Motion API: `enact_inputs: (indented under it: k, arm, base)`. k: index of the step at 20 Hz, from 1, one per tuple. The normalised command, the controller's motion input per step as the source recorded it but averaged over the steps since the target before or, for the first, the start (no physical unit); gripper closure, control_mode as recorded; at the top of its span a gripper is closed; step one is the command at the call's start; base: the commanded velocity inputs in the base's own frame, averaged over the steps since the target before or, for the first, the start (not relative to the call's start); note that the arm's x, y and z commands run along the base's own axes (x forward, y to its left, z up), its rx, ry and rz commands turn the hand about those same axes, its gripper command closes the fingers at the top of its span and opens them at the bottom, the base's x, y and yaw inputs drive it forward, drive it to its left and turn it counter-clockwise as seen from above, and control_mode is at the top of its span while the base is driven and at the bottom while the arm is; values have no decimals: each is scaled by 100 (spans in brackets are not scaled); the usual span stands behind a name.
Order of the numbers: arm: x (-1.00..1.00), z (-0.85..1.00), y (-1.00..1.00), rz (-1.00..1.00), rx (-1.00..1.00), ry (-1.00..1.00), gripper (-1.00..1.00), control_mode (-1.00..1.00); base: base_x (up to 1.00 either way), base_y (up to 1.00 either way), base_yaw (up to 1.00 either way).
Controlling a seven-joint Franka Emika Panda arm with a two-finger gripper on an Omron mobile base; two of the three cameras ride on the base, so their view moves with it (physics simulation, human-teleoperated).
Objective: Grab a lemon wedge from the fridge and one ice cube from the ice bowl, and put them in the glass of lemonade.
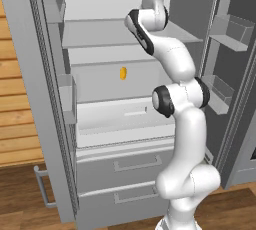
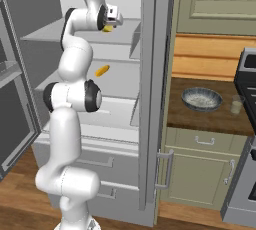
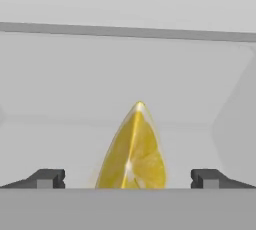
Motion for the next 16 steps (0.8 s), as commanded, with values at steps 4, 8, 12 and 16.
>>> enact_inputs:
  k: [4, 8, 12, 16]
  arm:
    - [-18, 0, 0, 0, 0, 3, -100, -100]
    - [-4, -23, 0, 0, 0, 0, -100, -100]
    - [0, -44, 0, 0, 0, 0, -100, -100]
    - [0, -52, 0, 0, 0, 0, -100, -100]
  base:
    - [0, 0, 0]
    - [0, 0, 0]
    - [0, 0, 0]
    - [0, 0, 0]
